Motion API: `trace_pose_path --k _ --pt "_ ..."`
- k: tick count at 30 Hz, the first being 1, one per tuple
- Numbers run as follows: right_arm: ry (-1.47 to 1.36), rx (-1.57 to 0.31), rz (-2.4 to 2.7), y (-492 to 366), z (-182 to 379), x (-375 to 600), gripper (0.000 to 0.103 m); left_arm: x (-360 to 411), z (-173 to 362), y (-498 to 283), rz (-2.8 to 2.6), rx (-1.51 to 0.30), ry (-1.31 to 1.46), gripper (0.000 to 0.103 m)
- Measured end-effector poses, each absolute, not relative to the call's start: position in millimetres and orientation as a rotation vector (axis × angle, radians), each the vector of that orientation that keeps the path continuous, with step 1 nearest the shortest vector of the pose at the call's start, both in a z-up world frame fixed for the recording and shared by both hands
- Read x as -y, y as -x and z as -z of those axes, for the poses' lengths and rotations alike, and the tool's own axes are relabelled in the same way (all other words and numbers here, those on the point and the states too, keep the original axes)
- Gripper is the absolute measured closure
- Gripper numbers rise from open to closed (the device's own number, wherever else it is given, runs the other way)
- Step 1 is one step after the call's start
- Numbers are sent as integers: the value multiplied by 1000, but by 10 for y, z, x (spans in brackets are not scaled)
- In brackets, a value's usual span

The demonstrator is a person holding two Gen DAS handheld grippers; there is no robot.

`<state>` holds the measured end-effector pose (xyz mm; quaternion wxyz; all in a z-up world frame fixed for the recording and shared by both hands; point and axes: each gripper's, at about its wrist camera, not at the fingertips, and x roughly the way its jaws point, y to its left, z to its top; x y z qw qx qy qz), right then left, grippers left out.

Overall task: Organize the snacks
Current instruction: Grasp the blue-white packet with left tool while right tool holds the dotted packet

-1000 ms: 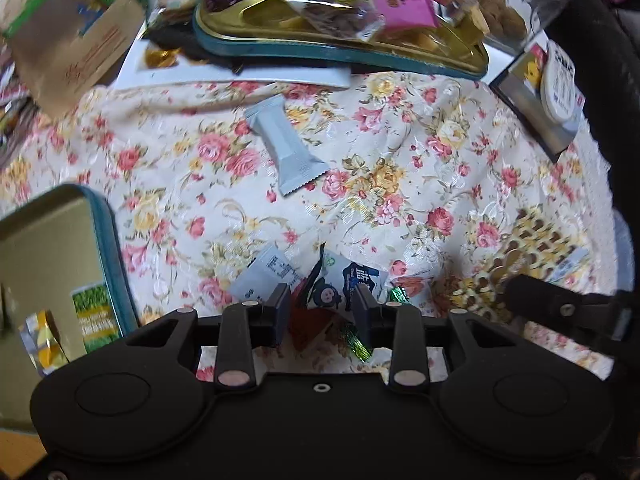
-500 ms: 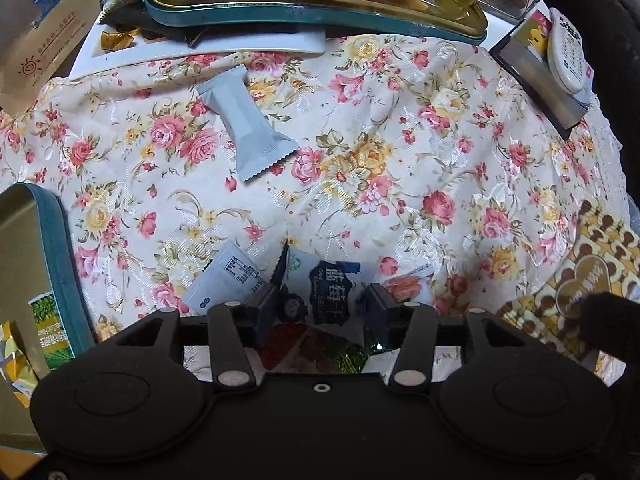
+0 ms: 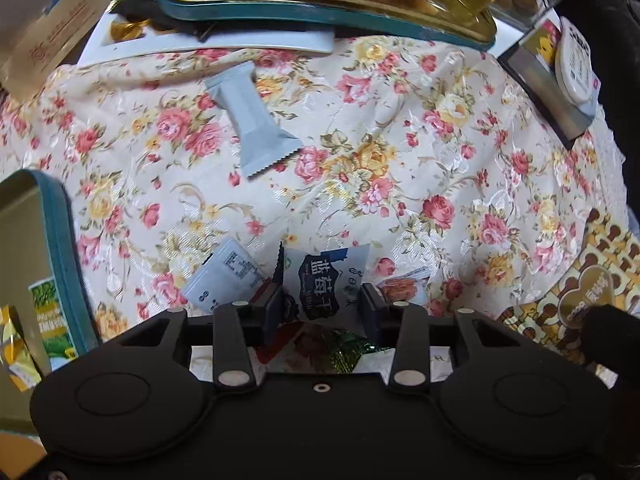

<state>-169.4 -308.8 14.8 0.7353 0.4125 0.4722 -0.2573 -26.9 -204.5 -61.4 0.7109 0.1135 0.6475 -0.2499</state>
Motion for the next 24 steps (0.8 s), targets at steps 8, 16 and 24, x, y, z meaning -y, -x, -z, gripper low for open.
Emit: trace_pose_path --k 8,16,24 --pt "-877 -1042 556 1600 -178 2978 84 1692 267 90 525 -1418 -169 73" --pt "-861 -1050 555 1562 -184 2922 84 1453 24 -101 521 -1377 -104 74" --pt "-861 -1049 534 1542 -209 2904 84 1267 -73 -160 495 -1369 -91 74"
